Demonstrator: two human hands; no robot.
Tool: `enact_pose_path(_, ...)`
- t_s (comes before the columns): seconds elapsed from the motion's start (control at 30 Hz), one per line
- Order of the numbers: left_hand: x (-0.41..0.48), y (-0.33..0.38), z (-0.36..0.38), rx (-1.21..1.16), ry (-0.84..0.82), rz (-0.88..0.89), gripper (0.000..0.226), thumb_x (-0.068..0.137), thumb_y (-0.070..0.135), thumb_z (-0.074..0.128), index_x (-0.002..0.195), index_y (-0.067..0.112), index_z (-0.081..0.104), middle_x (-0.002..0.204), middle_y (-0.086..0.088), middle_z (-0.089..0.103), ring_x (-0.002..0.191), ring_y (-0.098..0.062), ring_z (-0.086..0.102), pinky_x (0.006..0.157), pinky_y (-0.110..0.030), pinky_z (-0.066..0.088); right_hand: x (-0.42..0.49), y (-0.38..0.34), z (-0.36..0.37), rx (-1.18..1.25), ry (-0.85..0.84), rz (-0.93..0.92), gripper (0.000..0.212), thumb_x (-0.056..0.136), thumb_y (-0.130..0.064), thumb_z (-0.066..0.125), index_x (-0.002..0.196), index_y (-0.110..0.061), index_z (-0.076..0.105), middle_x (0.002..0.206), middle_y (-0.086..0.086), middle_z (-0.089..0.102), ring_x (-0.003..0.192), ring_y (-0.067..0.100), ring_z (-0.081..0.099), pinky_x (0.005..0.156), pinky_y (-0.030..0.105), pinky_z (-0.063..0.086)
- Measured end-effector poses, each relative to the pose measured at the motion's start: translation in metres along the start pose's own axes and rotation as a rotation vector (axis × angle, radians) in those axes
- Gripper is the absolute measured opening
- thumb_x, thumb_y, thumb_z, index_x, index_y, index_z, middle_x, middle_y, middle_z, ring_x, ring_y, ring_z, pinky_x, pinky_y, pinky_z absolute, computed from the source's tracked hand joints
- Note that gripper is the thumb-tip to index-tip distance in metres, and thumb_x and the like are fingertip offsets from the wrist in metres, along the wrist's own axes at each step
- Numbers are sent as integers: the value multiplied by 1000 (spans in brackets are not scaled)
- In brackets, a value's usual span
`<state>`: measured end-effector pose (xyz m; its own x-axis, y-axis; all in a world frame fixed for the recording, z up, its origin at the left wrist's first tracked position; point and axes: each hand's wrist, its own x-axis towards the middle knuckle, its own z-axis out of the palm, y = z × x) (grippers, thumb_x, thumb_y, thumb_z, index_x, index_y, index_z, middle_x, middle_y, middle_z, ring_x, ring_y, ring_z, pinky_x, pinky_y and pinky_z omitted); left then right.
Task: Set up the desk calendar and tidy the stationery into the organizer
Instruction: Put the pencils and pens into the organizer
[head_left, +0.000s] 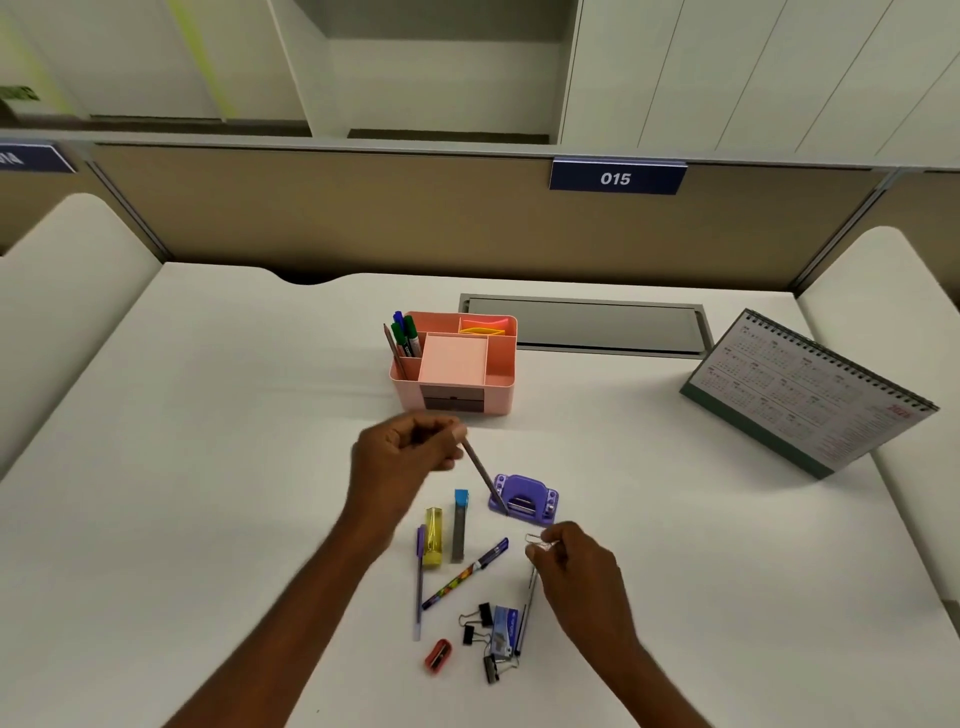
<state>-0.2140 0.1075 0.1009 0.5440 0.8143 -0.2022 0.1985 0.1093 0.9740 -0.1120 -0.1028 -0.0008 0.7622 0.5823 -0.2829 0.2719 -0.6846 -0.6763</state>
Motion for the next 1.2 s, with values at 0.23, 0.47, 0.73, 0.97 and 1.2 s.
enact_pose_path(0.23, 61, 36, -53, 38, 351, 213, 14, 89, 20, 81, 102, 14, 78, 86, -2, 80, 69, -23, 78, 60, -29, 59, -6, 22, 29, -208, -26, 82, 29, 97, -50, 57, 119, -31, 54, 106, -11, 66, 93, 9, 63, 82, 28, 54)
enact_pose_path(0.47, 115, 31, -66, 129, 497, 230, 19, 87, 26, 82, 100, 12, 78, 83, -4, 79, 64, -20, 77, 58, -30, 60, -6, 17, 41, -271, -78, 110, 53, 102, -43, 50, 149, -21, 40, 147, -3, 53, 129, 14, 55, 107, 29, 47)
enact_pose_path(0.73, 144, 5, -48, 303, 509, 223, 17, 89, 28, 81, 99, 15, 80, 87, 1, 78, 64, -13, 75, 64, -34, 64, -2, 15, 39, -295, -90, 94, 49, 107, -38, 43, 153, -22, 36, 150, -6, 50, 132, 9, 52, 110, 21, 39)
enact_pose_path(0.97, 158, -19, -43, 389, 496, 174, 16, 89, 23, 81, 101, 12, 80, 93, -2, 79, 63, -13, 73, 67, -34, 64, -1, 13, 38, -281, -99, 110, 44, 106, -37, 44, 147, -22, 41, 142, -5, 56, 123, 10, 58, 103, 21, 44)
enact_pose_path(1.2, 169, -24, -39, 407, 513, 147, 17, 91, 25, 80, 103, 12, 79, 95, -3, 79, 64, -12, 73, 68, -29, 62, -1, 11, 36, -299, -109, 113, 29, 105, -35, 46, 133, -26, 47, 126, -10, 59, 106, 6, 58, 89, 16, 42)
